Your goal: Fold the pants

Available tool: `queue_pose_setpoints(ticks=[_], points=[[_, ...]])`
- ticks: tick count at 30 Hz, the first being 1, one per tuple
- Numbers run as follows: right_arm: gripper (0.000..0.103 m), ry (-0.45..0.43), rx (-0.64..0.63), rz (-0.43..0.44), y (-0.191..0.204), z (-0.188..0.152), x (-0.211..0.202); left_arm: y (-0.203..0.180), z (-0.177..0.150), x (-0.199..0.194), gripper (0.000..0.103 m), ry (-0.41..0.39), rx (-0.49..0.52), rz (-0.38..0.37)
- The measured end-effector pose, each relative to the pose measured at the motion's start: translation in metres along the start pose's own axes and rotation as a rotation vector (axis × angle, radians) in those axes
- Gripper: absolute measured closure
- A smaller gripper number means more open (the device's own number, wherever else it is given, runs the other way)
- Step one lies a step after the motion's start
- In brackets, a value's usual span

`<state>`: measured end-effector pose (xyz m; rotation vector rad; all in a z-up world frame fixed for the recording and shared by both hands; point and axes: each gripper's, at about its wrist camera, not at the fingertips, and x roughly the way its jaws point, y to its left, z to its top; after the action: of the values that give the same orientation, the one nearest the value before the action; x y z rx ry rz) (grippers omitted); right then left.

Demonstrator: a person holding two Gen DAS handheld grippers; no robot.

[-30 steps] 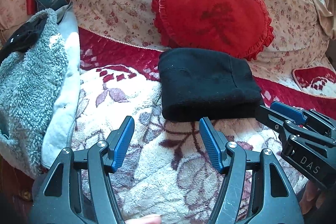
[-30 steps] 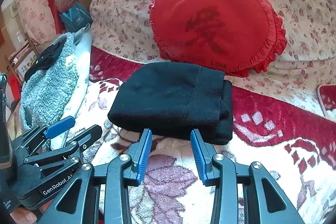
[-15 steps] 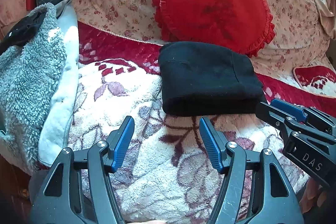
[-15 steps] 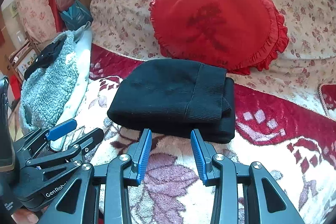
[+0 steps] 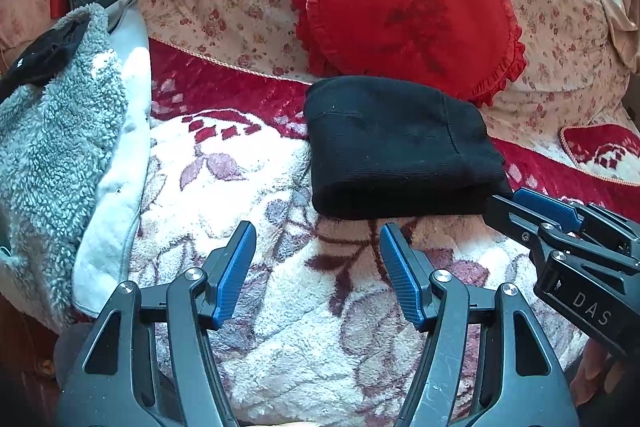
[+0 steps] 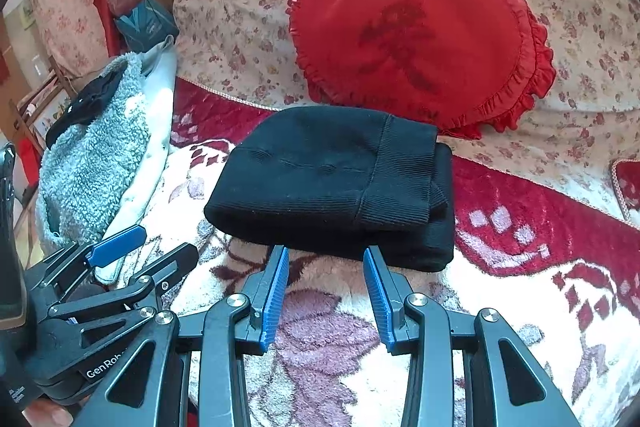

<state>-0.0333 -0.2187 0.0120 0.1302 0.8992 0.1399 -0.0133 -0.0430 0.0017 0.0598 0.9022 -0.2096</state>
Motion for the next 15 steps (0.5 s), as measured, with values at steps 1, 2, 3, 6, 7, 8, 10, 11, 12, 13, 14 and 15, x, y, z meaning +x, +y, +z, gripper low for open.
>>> queue_pose_setpoints(ticks=[1, 2, 3, 6, 7, 8, 10, 11, 12, 13, 14, 15], points=[[0.066, 0.001, 0.0, 0.0, -0.0003, 0.0, 0.0, -0.0001, 0.0, -0.0001, 0.039, 0.0, -0.001, -0.001], [0.066, 0.001, 0.001, 0.0, -0.0003, -0.0001, 0.0002, -0.0001, -0.0001, -0.0001, 0.039, 0.0, -0.002, -0.001], [0.066, 0.002, 0.001, 0.0, -0.0005, -0.0001, 0.0003, 0.0001, -0.0001, 0.0003, 0.039, 0.001, -0.002, -0.002], [0.066, 0.007, 0.005, 0.001, -0.0004, -0.0011, 0.0015, 0.0002, -0.0006, 0.0014, 0.039, 0.002, -0.002, -0.002], [0.066, 0.008, 0.006, 0.001, -0.0007, -0.0016, 0.0017, 0.0, -0.0008, 0.0018, 0.039, 0.002, -0.003, -0.002], [0.066, 0.009, 0.006, 0.001, -0.0006, -0.0018, 0.0021, 0.0003, -0.001, 0.0022, 0.039, 0.003, -0.003, -0.002], [0.066, 0.01, 0.003, 0.002, -0.0004, -0.002, 0.0028, -0.0002, -0.0009, 0.0019, 0.039, -0.001, -0.001, -0.001], [0.066, 0.01, 0.003, 0.002, 0.0001, -0.0022, 0.0028, -0.0006, -0.0015, 0.0022, 0.039, -0.006, 0.001, 0.001], [0.066, 0.01, 0.003, 0.003, 0.0003, -0.0022, 0.003, -0.0012, -0.0021, 0.0022, 0.039, -0.012, 0.005, 0.002], [0.066, 0.01, 0.004, 0.003, 0.0007, -0.0028, 0.0031, -0.0013, -0.0026, 0.0019, 0.039, -0.021, 0.008, 0.001], [0.066, 0.01, 0.005, 0.002, 0.0009, -0.0031, 0.0031, -0.0018, -0.0032, 0.0011, 0.039, -0.03, 0.01, 0.001], [0.066, 0.011, 0.007, 0.001, 0.0008, -0.0032, 0.0034, -0.0023, -0.0039, 0.0, 0.039, -0.042, 0.012, 0.001]])
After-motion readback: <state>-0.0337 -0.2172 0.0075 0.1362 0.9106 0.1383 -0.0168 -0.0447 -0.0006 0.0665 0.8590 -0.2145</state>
